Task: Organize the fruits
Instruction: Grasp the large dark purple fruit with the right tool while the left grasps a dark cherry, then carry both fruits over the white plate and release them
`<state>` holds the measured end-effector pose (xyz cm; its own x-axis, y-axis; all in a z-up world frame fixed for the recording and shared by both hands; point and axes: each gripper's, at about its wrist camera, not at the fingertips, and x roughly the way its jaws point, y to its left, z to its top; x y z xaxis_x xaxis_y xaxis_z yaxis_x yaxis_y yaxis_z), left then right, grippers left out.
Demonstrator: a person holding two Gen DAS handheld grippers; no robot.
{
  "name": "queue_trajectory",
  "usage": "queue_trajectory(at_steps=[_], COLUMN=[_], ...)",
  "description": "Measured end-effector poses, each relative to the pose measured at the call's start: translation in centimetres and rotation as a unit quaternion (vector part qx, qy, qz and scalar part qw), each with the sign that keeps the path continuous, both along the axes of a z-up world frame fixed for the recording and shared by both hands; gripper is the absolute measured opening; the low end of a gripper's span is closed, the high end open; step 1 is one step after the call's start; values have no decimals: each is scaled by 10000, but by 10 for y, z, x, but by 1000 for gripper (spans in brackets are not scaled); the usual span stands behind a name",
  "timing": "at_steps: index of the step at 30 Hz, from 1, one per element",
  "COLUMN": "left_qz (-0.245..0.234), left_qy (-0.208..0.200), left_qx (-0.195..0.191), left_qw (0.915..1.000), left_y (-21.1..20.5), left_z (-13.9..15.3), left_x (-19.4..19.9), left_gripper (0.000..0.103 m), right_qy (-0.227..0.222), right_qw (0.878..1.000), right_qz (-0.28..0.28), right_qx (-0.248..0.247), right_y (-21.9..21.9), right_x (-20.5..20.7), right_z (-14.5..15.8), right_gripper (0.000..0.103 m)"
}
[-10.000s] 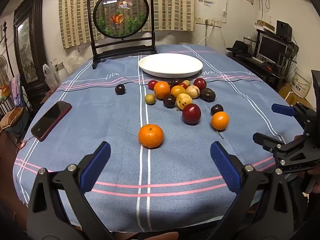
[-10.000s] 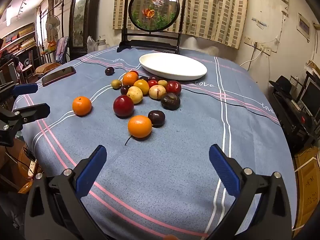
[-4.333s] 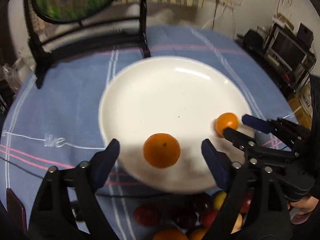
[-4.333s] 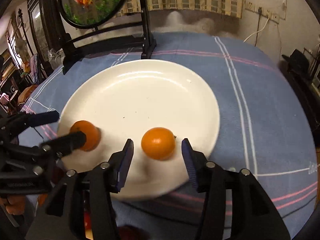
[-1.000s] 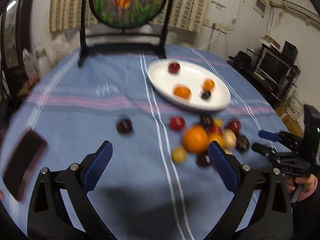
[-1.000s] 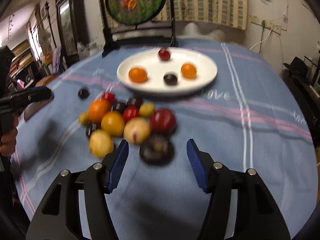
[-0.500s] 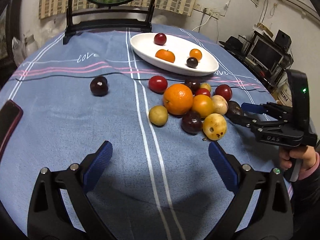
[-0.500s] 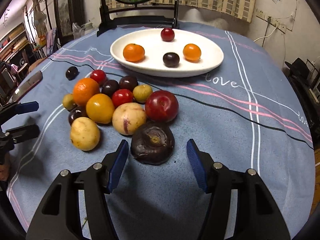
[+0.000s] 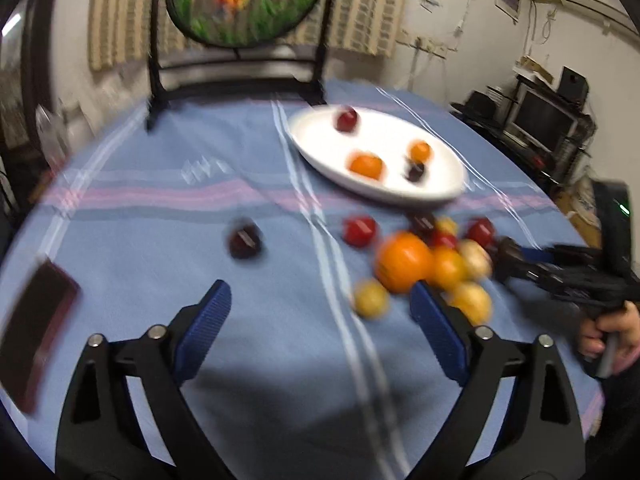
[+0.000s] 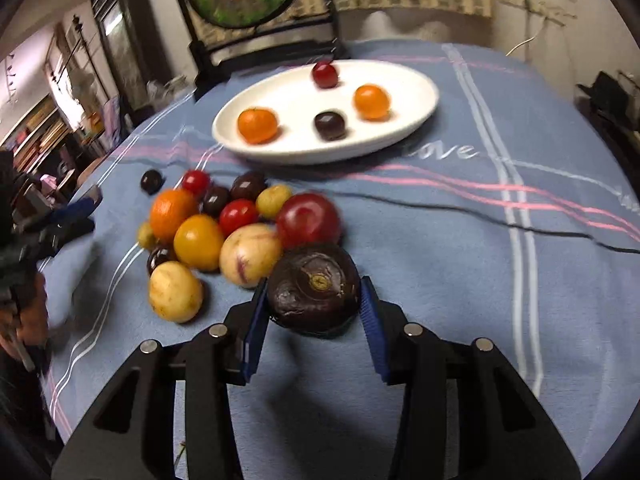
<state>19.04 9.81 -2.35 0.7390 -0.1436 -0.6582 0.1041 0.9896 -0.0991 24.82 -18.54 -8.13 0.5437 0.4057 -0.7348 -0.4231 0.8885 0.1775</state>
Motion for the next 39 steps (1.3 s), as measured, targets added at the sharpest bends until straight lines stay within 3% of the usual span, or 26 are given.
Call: queue_trajectory(at_steps=[1,6,7,16,23,26,28,33,39], left_qz=[30,193,224,334,355,414,356,-30,-266], left_qy=[16,397,493,813,807,874,688,283,501], left_qx=[67,307,273,356,497,193,37,-178,30], left_qw=[10000,9986,9982,9955,9949,9951,9970,9994,9984], left_y=[5,21,24,26,19,23,19,-17,-65], left_z=[1,-13,-18,-41,-43,-38,-21,25,25], left_x=[8,52,59,77,83,81,80,113,179], left_gripper=[85,53,52,51,32,32,32,32,32], right_qy=[-24,-47,-51,-70,-120,-128,-145,-627,-795], right_qw=[10000,9999,9999,9999,9999,9997,9990,9967,9959], right_qz=[-29,-116,-124,-104,-103,-109,-14,-12,-326], right_qx=[28,-4,24,17,52,202,431,511,283], right_y=[-1,-2,-2,-3,-3,-7,-9,0,18], right_x=[0,0,0,-1,-3,-3,-1,36,102], right_z=[1,2,2,2,4,9,17,52,52], right_gripper=[44,44,44,44,44,44,44,44,44])
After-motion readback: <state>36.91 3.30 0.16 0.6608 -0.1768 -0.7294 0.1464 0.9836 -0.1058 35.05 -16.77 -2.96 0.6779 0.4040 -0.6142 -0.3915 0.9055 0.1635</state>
